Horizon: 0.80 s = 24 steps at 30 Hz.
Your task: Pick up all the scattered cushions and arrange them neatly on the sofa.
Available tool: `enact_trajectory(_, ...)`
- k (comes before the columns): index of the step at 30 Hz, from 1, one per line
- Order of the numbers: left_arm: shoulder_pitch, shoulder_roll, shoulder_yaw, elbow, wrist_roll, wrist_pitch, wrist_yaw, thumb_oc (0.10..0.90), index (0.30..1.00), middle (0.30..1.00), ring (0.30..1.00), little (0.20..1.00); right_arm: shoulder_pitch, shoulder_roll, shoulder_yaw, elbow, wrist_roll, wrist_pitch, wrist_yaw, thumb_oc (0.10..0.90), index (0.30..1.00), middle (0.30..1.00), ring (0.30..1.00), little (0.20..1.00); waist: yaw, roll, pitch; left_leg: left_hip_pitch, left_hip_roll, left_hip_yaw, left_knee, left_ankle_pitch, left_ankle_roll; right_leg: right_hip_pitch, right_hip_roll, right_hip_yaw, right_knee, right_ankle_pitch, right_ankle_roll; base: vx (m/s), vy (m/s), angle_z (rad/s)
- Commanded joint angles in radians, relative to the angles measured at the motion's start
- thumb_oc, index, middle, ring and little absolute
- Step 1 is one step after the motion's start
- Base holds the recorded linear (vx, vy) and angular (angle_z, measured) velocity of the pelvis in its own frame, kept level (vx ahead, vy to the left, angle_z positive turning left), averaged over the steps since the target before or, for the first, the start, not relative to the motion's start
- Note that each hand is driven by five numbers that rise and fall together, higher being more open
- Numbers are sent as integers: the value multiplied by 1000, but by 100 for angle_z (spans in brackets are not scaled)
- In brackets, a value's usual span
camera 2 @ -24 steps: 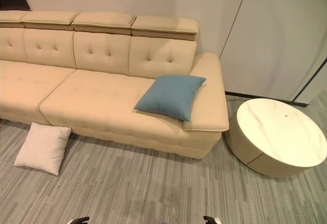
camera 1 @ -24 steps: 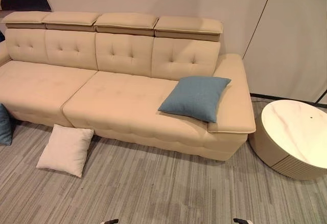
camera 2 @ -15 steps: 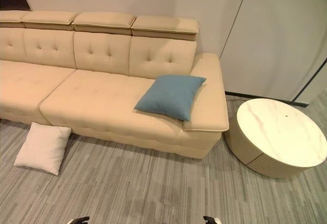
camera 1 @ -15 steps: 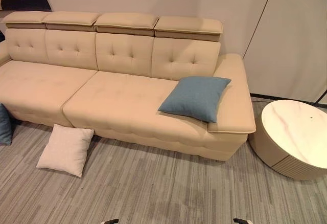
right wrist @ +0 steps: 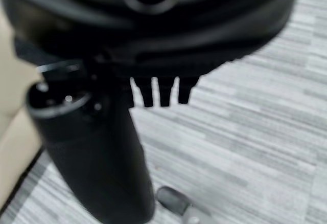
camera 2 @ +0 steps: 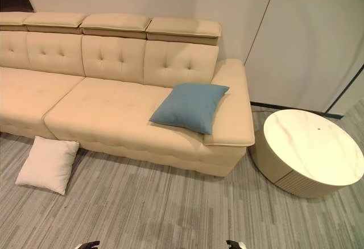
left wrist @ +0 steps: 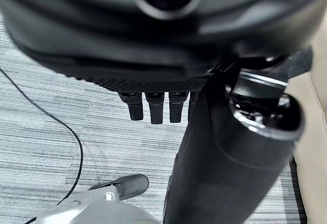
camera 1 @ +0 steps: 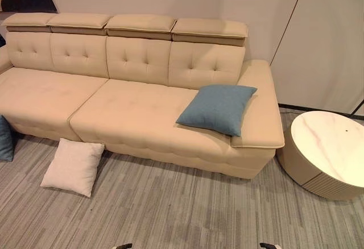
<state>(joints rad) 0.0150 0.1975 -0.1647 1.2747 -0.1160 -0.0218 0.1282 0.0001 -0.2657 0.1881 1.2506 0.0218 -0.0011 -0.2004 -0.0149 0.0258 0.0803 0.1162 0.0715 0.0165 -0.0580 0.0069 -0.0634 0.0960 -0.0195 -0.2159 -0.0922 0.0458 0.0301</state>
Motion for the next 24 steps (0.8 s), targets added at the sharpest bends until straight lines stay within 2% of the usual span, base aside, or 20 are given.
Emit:
enact_trajectory(1, -47, 16, -9, 22, 27, -20, 3, 800, 900, 900, 900, 900, -60, -6, 36, 38, 6, -24, -19, 800, 900, 900, 900, 900, 0, -90, 5, 17, -82, 0, -29, -80, 39, 45, -29, 35, 5, -94, 60, 23, -33, 0)
enact_trajectory(9, -67, 25, -18, -9, 13, -27, 10, 800, 900, 900, 900, 900, -76, -14, 28, 18, 24, -31, -25, 800, 900, 900, 900, 900, -6, -94, 21, 16, -63, -4, -28, -74, 34, 38, -15, 35, 10, -105, 46, 20, -51, 1)
enact_trajectory(12, -82, 29, -22, -25, 2, -31, 14, 800, 900, 900, 900, 900, -86, -19, 24, 11, 32, -35, -29, 800, 900, 900, 900, 900, -9, -102, 37, -26, -59, -2, 33, -85, 29, 24, -16, 37, 24, -112, 35, -50, -74, 15)
enact_trajectory(13, -96, 30, -26, -40, -11, -36, 14, 800, 900, 900, 900, 900, -90, -21, 18, 2, 44, -41, -30, 800, 900, 900, 900, 900, -9, -111, 57, -80, -61, 4, 131, -103, 18, 12, -17, 42, 37, -119, 21, -46, -50, 26)
enact_trajectory(14, -96, 30, -26, -40, -11, -36, 14, 800, 900, 900, 900, 900, -90, -21, 18, 2, 44, -41, -30, 800, 900, 900, 900, 900, -10, -111, 56, -85, -60, 3, 136, -105, 18, 10, -16, 41, 37, -119, 21, -86, -87, 28)
enact_trajectory(15, -110, 29, -32, -52, -19, -39, 15, 800, 900, 900, 900, 900, -98, -28, 12, -8, 58, -46, -35, 800, 900, 900, 900, 900, -8, -120, 81, -143, -66, 9, 232, -109, 5, 7, -19, 42, 41, -123, 8, -36, -51, 15)
enact_trajectory(18, -117, 25, -37, -54, -29, -41, 15, 800, 900, 900, 900, 900, -106, -33, 10, -17, 72, -51, -40, 800, 900, 900, 900, 900, -5, -127, 97, -226, -57, 5, 356, -85, -1, 6, -20, 41, 51, -132, -8, 16, -39, 22)
enact_trajectory(24, -114, 24, -41, -47, -27, -38, 14, 800, 900, 900, 900, 900, -107, -35, 13, -18, 67, -46, -37, 800, 900, 900, 900, 900, -1, -129, 83, -282, -41, 35, 255, -64, 15, 21, -20, 41, 46, -160, 5, 142, 70, 5)
